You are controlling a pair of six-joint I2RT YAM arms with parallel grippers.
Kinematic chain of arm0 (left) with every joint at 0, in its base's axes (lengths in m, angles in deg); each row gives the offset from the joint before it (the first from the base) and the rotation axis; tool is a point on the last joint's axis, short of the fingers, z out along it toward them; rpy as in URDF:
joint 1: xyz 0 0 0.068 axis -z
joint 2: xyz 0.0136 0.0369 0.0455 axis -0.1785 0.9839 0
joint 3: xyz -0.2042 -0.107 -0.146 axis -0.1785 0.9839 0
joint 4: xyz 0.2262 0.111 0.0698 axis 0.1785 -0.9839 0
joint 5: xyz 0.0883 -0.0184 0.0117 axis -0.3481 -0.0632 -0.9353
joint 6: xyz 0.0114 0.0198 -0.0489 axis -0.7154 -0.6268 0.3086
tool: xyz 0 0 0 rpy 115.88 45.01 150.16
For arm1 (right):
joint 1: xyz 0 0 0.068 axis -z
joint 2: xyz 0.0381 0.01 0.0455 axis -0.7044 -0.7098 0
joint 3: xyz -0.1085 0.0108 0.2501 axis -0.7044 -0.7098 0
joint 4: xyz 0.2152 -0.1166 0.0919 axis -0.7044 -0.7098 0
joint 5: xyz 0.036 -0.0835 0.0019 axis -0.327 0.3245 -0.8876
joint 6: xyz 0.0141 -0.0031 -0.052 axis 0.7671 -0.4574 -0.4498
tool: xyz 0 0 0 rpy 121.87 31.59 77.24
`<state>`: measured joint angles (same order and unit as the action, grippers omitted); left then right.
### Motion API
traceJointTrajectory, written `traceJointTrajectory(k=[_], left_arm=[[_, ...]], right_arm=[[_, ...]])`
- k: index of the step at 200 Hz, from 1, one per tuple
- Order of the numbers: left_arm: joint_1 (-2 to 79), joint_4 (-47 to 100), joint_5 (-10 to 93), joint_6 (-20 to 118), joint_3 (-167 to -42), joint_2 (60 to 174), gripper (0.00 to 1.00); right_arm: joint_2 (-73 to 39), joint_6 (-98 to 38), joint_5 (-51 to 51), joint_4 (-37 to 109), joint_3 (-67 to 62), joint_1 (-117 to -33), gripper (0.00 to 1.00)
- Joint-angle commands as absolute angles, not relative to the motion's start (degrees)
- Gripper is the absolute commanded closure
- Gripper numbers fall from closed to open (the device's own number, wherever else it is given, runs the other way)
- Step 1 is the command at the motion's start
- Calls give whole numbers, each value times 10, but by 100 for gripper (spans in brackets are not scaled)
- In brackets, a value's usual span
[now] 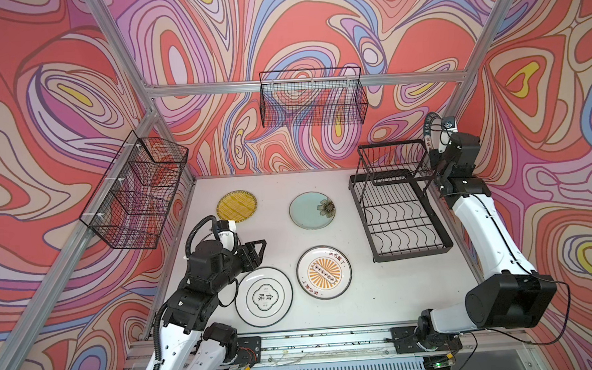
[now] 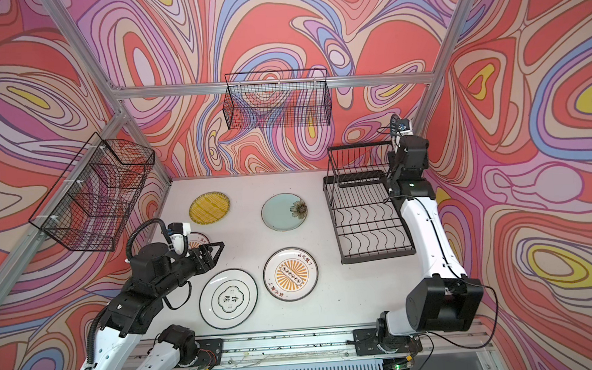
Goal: Load plates into a dish rack
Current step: Place the plate on the dish rack.
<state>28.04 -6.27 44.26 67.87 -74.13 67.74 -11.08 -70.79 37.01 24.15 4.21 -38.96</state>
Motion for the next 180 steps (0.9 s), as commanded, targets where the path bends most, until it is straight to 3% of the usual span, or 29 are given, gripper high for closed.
traceJointTrajectory(k=[1,180], left_arm=[[284,-53,438,685,-747,675,40],[284,-31,439,684,-741,694,40]], right_arm=[[-87,-714,374,285,33,-384,100],[-100,-751,354,277,56,-383,100]])
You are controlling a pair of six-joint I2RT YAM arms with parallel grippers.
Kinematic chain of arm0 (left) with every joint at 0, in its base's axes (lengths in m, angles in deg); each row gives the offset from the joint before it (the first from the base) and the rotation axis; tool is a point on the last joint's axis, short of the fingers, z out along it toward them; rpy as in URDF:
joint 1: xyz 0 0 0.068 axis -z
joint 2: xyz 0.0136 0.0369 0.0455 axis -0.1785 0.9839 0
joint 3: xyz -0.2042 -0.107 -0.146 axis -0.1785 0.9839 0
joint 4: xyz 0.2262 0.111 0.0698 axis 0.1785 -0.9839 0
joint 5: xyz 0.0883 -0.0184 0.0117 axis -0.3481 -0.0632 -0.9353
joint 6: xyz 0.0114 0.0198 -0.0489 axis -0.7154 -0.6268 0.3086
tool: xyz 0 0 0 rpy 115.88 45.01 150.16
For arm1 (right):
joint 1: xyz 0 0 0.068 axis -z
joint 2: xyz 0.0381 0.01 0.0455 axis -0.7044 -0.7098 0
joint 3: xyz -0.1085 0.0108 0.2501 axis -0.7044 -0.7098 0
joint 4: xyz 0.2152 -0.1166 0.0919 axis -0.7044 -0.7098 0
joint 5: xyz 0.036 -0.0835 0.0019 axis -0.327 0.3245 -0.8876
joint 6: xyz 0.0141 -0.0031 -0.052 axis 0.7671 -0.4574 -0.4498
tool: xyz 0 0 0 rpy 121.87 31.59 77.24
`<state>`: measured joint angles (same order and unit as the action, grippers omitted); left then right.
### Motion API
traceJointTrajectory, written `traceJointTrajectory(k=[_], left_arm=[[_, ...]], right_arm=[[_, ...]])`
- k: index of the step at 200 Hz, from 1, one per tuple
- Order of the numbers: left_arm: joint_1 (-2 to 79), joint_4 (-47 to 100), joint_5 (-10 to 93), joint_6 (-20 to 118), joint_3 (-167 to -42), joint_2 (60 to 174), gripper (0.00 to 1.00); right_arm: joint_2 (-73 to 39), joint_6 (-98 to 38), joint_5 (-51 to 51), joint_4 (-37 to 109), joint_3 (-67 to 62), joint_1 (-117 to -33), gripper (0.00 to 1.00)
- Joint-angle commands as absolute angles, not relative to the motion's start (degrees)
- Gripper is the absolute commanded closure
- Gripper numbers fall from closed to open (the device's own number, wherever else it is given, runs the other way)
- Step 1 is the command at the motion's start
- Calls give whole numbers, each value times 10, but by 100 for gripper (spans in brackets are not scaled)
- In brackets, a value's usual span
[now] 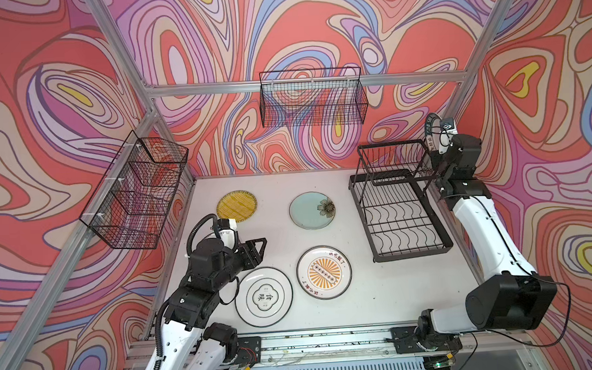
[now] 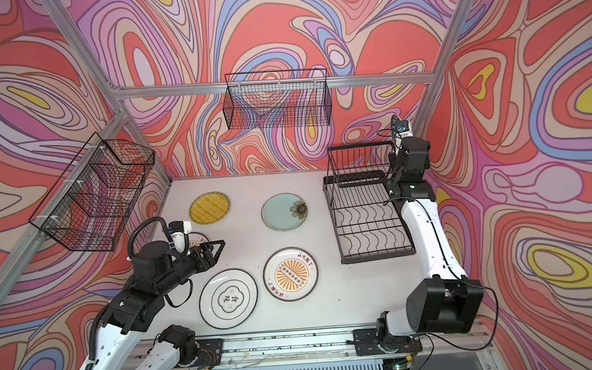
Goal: Load plates into a dish rack
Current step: Place the plate on the dish rack.
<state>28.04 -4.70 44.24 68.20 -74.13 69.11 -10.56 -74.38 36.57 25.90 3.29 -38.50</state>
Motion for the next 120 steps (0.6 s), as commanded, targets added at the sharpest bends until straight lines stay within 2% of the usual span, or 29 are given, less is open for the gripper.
traceJointTrajectory(k=[1,120], left_arm=[[284,-31,439,684,-741,694,40],[284,-27,445,679,-742,697,40]], right_arm=[[-100,-752,354,276,56,-384,100],[-94,-768,374,242,42,-384,100]])
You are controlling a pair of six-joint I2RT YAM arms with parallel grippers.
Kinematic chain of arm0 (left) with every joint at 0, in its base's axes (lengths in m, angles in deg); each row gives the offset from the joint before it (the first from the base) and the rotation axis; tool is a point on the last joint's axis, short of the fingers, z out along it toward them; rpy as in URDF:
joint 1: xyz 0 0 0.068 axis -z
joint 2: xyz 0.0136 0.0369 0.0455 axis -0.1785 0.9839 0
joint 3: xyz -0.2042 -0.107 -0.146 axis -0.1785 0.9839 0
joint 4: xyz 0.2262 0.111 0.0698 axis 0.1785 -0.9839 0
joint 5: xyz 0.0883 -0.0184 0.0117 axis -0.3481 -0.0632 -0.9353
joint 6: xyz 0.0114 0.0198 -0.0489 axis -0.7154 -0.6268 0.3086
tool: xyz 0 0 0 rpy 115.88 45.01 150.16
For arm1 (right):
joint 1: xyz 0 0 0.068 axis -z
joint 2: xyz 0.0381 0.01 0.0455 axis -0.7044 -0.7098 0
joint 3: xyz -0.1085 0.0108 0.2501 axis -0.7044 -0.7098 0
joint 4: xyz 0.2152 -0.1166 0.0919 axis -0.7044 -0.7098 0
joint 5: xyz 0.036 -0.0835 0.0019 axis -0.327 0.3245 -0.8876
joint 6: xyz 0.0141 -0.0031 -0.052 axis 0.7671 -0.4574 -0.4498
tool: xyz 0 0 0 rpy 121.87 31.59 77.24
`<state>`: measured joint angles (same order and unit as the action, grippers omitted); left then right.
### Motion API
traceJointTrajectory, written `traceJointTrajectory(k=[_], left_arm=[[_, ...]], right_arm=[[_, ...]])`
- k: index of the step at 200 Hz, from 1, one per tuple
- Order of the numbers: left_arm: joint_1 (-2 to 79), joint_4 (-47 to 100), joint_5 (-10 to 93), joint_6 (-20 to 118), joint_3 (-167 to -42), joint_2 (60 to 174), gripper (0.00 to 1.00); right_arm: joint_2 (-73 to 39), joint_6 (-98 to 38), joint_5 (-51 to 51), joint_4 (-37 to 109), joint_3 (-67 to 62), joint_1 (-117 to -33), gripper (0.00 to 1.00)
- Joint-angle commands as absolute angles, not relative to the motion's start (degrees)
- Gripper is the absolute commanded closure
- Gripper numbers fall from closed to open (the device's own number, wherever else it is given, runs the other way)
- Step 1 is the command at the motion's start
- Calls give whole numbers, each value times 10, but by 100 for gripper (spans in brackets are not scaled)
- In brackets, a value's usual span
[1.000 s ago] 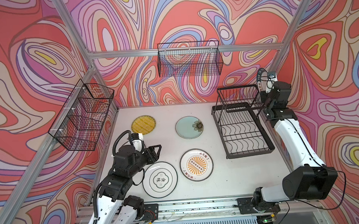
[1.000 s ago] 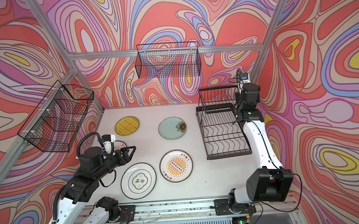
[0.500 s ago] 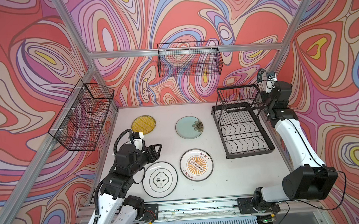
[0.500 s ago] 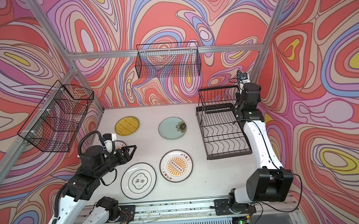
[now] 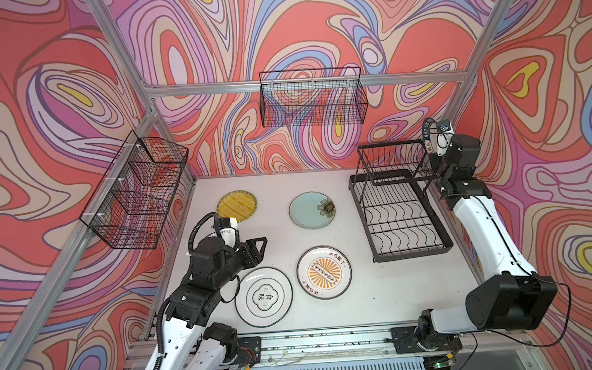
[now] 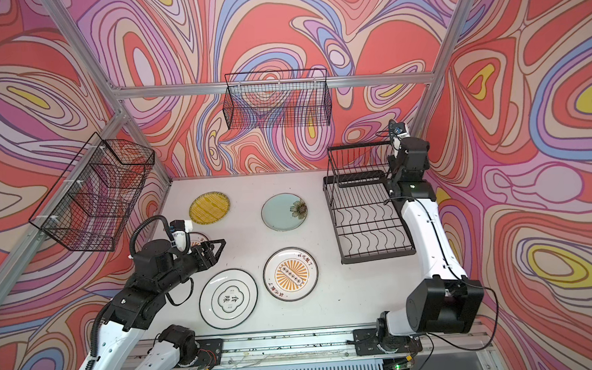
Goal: Load plates into a dish rack
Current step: Place the plate on the dish rack.
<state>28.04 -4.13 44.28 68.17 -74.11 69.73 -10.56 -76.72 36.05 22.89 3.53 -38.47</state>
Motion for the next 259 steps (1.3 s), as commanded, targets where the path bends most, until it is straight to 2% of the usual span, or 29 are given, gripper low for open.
traceJointTrajectory(k=[1,53,259], left_arm=[[284,-27,444,679,-742,697,40],[284,-26,447,673,-743,699,40],[283,-3,453,676,-720,710,40]], right_arm=[[-95,-768,375,241,42,-384,100],[-113,-728,427,243,48,-389,100],[-176,-743,437,217,70,-419,100]])
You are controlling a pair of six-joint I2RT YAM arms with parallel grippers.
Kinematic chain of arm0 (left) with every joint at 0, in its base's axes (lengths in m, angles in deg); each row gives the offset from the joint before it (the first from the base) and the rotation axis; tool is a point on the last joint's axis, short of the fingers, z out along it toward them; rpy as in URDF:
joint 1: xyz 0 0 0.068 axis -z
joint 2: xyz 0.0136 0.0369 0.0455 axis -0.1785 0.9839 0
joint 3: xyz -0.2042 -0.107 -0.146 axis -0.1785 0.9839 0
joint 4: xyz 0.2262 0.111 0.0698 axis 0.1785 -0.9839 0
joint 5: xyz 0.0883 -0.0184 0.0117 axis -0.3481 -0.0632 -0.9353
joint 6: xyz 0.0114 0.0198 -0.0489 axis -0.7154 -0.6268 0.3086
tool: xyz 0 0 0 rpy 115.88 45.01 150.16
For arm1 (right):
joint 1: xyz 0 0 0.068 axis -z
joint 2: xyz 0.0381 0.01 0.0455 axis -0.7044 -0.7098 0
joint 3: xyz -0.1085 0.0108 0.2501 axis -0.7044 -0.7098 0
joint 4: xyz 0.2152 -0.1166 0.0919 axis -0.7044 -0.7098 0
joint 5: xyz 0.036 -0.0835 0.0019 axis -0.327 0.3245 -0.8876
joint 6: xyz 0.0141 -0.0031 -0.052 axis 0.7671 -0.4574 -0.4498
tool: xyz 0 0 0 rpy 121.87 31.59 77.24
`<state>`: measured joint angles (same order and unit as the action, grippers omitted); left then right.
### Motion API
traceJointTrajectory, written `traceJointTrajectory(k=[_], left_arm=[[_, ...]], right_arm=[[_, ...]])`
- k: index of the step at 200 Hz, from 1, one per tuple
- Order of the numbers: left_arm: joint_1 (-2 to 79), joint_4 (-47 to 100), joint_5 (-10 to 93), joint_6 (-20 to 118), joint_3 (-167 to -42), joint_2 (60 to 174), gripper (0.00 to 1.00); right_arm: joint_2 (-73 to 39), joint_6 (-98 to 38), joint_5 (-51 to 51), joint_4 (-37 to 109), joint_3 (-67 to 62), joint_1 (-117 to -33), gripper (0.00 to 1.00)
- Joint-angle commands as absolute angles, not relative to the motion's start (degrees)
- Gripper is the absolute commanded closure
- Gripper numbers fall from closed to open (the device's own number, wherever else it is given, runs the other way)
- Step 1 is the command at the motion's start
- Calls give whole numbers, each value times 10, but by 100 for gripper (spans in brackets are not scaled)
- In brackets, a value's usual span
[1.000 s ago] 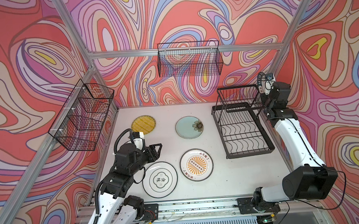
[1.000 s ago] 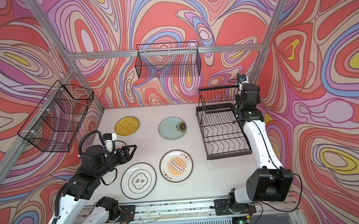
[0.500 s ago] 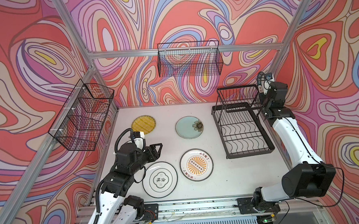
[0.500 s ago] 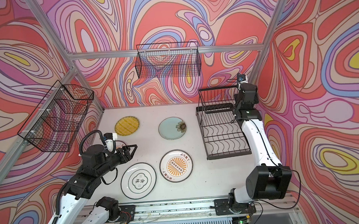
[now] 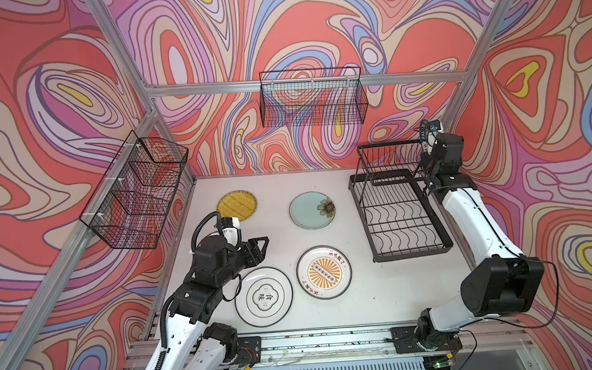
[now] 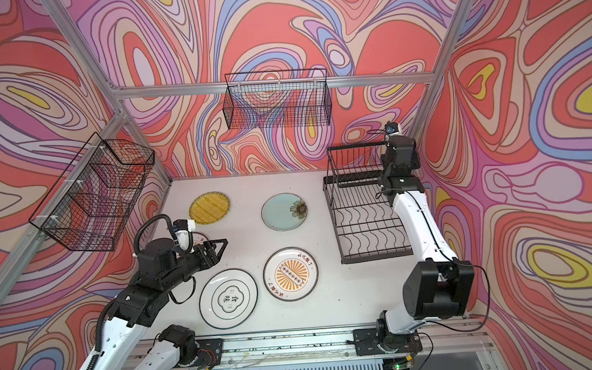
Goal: Load plates into a dish rack
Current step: Place the plate on the dish rack.
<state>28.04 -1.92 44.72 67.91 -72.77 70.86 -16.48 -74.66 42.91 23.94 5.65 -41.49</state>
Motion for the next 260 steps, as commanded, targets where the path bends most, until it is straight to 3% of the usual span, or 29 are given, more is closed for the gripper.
traceJointTrajectory(k=[1,260], left_arm=[[283,-3,453,677,-720,710,40],[283,-7,454,684,-726,715,40]], right_arm=[[-177,-743,437,216,70,-418,100],[-243,-675,452,149,106,-419,100]])
